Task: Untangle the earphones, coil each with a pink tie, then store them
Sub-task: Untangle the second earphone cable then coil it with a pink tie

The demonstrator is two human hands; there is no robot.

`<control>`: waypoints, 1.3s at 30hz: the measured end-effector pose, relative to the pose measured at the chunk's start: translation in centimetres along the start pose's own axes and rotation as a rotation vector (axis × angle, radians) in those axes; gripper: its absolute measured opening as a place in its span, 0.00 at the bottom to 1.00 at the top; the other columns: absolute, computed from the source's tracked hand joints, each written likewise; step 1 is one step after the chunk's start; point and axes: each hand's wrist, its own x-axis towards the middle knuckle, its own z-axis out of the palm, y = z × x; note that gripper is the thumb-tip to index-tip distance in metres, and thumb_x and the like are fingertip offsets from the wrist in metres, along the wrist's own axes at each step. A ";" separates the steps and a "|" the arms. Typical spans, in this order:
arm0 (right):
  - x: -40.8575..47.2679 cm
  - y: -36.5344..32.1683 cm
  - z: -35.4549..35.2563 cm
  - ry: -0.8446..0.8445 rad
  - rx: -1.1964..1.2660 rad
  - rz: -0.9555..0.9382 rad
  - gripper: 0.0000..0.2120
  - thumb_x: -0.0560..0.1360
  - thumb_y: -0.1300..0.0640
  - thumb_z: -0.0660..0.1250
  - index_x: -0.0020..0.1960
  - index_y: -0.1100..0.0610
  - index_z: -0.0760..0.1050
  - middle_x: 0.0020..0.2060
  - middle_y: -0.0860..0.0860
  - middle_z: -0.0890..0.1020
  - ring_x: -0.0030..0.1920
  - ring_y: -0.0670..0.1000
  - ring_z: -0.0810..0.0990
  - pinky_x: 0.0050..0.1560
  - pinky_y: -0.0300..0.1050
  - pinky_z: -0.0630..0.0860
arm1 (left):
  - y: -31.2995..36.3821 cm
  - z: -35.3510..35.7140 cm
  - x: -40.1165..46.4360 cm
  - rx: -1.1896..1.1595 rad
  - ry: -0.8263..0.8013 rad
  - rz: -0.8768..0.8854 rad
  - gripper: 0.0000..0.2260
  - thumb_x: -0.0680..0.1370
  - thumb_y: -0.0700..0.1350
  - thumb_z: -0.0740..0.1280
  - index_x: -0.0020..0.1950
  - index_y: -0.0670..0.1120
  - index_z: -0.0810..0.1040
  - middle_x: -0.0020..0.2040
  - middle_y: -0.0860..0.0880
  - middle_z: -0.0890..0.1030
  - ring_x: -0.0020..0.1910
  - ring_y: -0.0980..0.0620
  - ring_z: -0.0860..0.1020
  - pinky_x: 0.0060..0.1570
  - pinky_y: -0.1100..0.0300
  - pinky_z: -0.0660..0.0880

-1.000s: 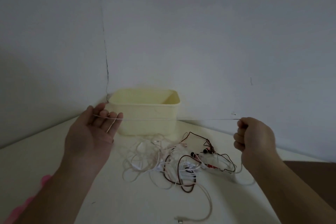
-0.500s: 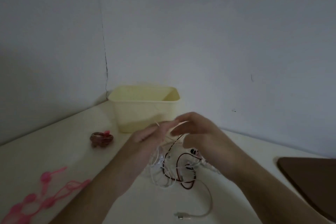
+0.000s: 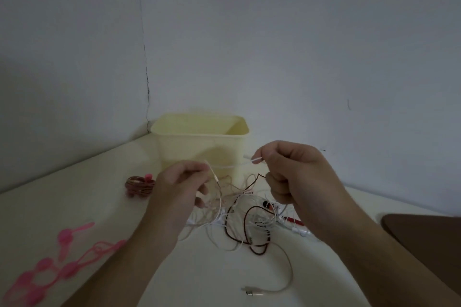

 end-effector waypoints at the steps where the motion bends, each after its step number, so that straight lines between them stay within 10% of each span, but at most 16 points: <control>1: -0.1 -0.1 -0.1 -0.002 0.036 -0.010 0.14 0.85 0.64 0.62 0.45 0.60 0.82 0.28 0.51 0.57 0.27 0.49 0.54 0.30 0.42 0.53 | -0.2 -0.3 0.2 0.023 0.026 0.022 0.08 0.79 0.33 0.69 0.51 0.44 0.84 0.44 0.43 0.82 0.39 0.50 0.79 0.35 0.53 0.75; 6: 0.0 0.4 0.2 -0.002 0.008 -0.019 0.13 0.85 0.63 0.62 0.45 0.61 0.82 0.26 0.50 0.58 0.26 0.49 0.54 0.31 0.43 0.51 | 0.0 -0.7 -0.2 0.031 -0.388 0.073 0.18 0.85 0.52 0.59 0.60 0.47 0.86 0.62 0.47 0.85 0.64 0.45 0.80 0.67 0.44 0.72; 12: 0.5 1.0 -0.1 0.144 -0.090 0.006 0.15 0.85 0.60 0.63 0.42 0.56 0.83 0.25 0.49 0.60 0.26 0.49 0.56 0.33 0.48 0.52 | 0.5 -0.2 -1.5 -0.246 -0.887 -0.119 0.26 0.81 0.56 0.66 0.64 0.33 0.80 0.50 0.33 0.82 0.50 0.38 0.81 0.56 0.50 0.77; 20: 0.5 1.3 0.5 0.076 -0.139 -0.005 0.16 0.84 0.60 0.64 0.41 0.54 0.84 0.25 0.50 0.62 0.26 0.50 0.58 0.31 0.46 0.55 | 1.0 0.6 -2.3 0.222 -0.600 0.070 0.09 0.78 0.53 0.69 0.47 0.50 0.85 0.48 0.49 0.81 0.48 0.53 0.77 0.52 0.58 0.71; 24: 1.3 2.4 -0.6 0.161 -0.275 -0.057 0.16 0.84 0.57 0.64 0.41 0.50 0.84 0.29 0.54 0.63 0.29 0.51 0.58 0.30 0.43 0.55 | 2.1 -0.5 -1.5 -0.154 -0.519 -0.075 0.17 0.83 0.47 0.64 0.35 0.43 0.75 0.39 0.40 0.81 0.40 0.44 0.81 0.49 0.51 0.79; 28: 1.7 3.6 -0.9 0.147 -0.420 -0.074 0.15 0.85 0.56 0.63 0.42 0.52 0.83 0.26 0.49 0.65 0.26 0.48 0.60 0.28 0.41 0.58 | 3.1 -2.8 -1.0 -0.306 -0.607 -0.289 0.09 0.81 0.42 0.66 0.42 0.41 0.78 0.32 0.48 0.65 0.27 0.52 0.65 0.29 0.58 0.69; 34: 2.2 5.2 0.5 0.114 -0.555 -0.078 0.15 0.85 0.57 0.63 0.42 0.55 0.81 0.21 0.39 0.71 0.23 0.42 0.67 0.32 0.42 0.62 | 2.0 -7.0 -0.6 -0.605 -0.877 -0.401 0.07 0.84 0.37 0.64 0.57 0.36 0.79 0.36 0.47 0.74 0.32 0.52 0.73 0.35 0.58 0.72; 39: 1.3 5.9 2.4 0.045 -0.690 -0.126 0.13 0.84 0.57 0.63 0.41 0.53 0.78 0.28 0.39 0.77 0.31 0.42 0.73 0.33 0.36 0.66 | 1.4 -5.8 -1.0 -0.602 -0.600 -0.191 0.11 0.78 0.35 0.69 0.58 0.37 0.84 0.46 0.43 0.84 0.40 0.50 0.83 0.39 0.58 0.81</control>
